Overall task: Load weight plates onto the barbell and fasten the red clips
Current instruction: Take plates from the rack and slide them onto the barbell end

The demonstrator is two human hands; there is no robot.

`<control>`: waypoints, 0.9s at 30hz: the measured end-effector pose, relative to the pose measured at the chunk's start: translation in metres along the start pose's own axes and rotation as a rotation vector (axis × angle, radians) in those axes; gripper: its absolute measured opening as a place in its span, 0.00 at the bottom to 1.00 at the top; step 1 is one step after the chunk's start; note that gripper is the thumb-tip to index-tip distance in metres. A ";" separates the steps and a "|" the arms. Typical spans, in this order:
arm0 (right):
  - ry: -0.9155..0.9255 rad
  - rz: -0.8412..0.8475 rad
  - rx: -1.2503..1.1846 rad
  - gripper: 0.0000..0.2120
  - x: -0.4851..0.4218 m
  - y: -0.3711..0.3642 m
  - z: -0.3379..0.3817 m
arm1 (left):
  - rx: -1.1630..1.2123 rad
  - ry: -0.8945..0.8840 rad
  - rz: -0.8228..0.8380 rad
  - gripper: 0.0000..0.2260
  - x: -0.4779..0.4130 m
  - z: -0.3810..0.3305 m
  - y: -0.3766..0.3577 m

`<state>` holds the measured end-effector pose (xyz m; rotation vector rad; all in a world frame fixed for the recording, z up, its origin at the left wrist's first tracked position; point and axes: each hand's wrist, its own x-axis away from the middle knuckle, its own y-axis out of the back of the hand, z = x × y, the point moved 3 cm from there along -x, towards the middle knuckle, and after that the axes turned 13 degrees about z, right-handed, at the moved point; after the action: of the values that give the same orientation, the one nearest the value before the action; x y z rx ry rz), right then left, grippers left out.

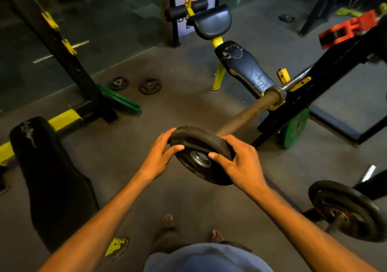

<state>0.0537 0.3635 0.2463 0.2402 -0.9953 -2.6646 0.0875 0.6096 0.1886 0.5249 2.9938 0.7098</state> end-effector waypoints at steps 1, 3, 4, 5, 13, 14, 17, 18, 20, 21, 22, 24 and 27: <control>-0.011 -0.018 0.009 0.14 -0.001 -0.003 0.001 | -0.007 -0.014 0.016 0.23 -0.007 0.003 0.002; -0.048 -0.069 0.039 0.13 -0.002 -0.012 0.002 | -0.005 -0.026 0.061 0.23 -0.022 0.011 0.006; -0.073 -0.100 0.053 0.13 -0.004 -0.017 0.002 | -0.001 -0.029 0.092 0.23 -0.030 0.016 0.009; -0.096 -0.130 0.066 0.13 -0.005 -0.023 0.004 | 0.007 -0.035 0.118 0.23 -0.036 0.021 0.011; -0.316 -0.391 0.178 0.17 -0.012 -0.039 0.007 | 0.036 -0.134 0.249 0.25 -0.091 0.028 0.008; -0.342 -0.411 0.179 0.17 -0.014 -0.036 0.005 | 0.039 -0.156 0.256 0.25 -0.100 0.027 0.006; -0.426 -0.474 0.215 0.19 -0.022 -0.022 -0.004 | 0.041 -0.178 0.294 0.24 -0.125 0.019 -0.003; -0.454 -0.495 0.224 0.19 -0.025 -0.017 -0.007 | 0.037 -0.180 0.305 0.24 -0.134 0.014 -0.007; -0.501 -0.532 0.238 0.19 -0.034 -0.008 -0.015 | 0.000 -0.190 0.307 0.24 -0.154 0.004 -0.015; -0.521 -0.550 0.248 0.19 -0.040 -0.004 -0.020 | -0.023 -0.192 0.311 0.25 -0.165 -0.001 -0.019; -0.544 -0.568 0.256 0.19 -0.045 0.001 -0.025 | -0.041 -0.181 0.326 0.26 -0.177 -0.006 -0.024; -0.586 -0.607 0.256 0.18 -0.054 0.013 -0.037 | -0.074 -0.135 0.382 0.30 -0.202 -0.020 -0.035; -0.641 -0.644 0.262 0.17 -0.066 0.034 -0.057 | -0.091 -0.028 0.501 0.42 -0.235 -0.044 -0.051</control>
<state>0.1372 0.3254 0.2294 -0.3309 -1.7026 -3.2701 0.2885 0.4713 0.1925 1.2878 2.7984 0.8416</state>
